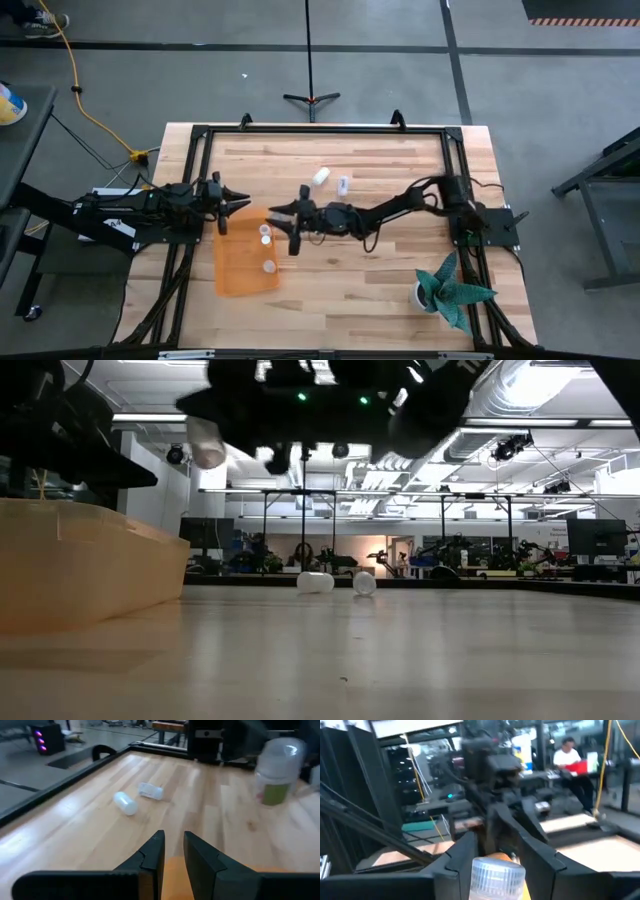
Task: Pick and place pill bottles into a basket
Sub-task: Put the top transparent pill bottle into the orange bin, then put the transparent pill bottle into the orange bin
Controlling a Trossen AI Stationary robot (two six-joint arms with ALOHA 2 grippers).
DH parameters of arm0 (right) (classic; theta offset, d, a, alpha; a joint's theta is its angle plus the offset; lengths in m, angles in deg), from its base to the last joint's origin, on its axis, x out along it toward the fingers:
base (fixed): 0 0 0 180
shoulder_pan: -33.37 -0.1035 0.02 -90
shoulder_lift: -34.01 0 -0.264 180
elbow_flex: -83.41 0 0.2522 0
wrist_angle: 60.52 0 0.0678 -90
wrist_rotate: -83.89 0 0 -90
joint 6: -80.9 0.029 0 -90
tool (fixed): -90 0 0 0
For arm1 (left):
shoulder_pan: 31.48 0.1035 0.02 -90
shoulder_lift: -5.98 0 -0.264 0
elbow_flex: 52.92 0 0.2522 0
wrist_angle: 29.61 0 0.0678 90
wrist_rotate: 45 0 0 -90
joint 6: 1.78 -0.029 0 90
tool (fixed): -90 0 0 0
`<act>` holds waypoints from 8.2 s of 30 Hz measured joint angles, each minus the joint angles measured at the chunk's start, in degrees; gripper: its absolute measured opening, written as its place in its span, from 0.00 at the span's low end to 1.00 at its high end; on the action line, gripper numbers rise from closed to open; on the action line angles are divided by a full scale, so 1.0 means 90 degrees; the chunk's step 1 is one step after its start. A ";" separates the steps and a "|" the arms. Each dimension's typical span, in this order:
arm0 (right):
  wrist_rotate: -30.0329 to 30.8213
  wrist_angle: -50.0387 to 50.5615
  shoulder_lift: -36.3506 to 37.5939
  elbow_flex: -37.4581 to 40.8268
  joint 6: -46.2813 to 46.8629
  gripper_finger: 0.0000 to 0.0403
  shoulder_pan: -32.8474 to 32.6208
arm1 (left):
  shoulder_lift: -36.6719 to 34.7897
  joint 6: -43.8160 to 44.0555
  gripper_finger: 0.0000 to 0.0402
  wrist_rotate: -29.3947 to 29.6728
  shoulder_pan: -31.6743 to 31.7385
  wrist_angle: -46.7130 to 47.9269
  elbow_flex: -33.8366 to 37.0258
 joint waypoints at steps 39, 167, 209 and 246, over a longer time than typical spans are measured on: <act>-0.1512 -0.0936 -0.0401 -0.1136 -0.1249 0.31 0.0599 | 0.0752 0.0145 0.69 -0.1304 0.0000 -0.3104 0.0002; 0.2065 0.2280 0.2776 0.2062 -0.0045 0.40 0.0169 | 0.4845 0.1521 0.45 0.1352 -0.5305 -0.5443 0.0323; 0.2016 0.2287 0.2776 0.2053 0.0077 0.39 0.0166 | 0.9152 0.1365 0.58 0.2324 -0.5671 -0.8456 -0.0134; 0.0086 0.6676 0.2831 0.2050 0.3943 0.34 0.1954 | 0.7300 -0.0671 0.59 0.5146 -0.5666 -0.8147 -0.0134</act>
